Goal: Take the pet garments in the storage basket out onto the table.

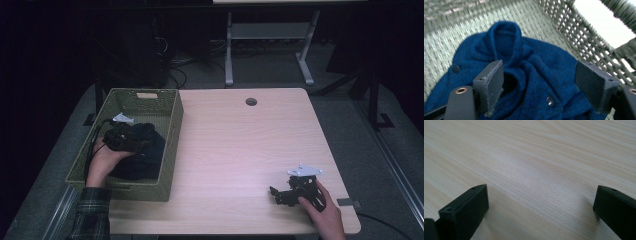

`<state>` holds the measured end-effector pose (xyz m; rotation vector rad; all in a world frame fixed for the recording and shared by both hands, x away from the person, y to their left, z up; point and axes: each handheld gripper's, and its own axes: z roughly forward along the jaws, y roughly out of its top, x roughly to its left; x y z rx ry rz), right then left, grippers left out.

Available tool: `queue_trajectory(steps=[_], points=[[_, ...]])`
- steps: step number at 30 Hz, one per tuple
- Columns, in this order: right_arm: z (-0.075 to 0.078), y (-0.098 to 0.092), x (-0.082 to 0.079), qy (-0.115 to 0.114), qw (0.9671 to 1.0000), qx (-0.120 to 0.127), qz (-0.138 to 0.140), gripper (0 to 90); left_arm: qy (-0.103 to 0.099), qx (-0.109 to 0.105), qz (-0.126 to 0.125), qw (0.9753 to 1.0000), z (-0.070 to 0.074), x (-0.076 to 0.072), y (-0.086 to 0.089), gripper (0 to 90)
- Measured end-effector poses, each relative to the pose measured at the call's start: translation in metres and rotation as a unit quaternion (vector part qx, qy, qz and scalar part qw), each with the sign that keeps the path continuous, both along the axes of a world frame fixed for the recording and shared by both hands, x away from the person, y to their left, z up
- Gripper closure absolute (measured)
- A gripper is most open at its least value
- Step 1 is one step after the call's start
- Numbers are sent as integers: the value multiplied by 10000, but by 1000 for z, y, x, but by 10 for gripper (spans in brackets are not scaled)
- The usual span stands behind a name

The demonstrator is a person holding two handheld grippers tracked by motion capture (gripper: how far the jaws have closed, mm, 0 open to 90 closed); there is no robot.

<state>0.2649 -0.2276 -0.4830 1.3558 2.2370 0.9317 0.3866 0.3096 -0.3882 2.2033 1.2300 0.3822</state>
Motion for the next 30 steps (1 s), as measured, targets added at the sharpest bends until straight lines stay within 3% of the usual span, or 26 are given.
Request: queue_trajectory(steps=[4,9,19,25,26,30], points=[[0,0,0,-4,10000,-8,8,0,120,56,-29,9999,-6,1,1,223],[0,0,0,-2,10000,-6,6,0,421,134,-23,9990,-19,4,2,203],[0,0,0,-2,10000,-4,4,0,861,350,-45,9957,-32,7,-2,185],[0,0,0,-4,10000,-5,5,0,982,492,-119,9939,-34,6,-5,339],[0,0,0,-3,10000,-3,4,0,1001,522,-204,9934,-33,5,-7,450],[0,0,0,-4,10000,-4,5,0,1054,534,-202,9928,-31,5,-8,566]])
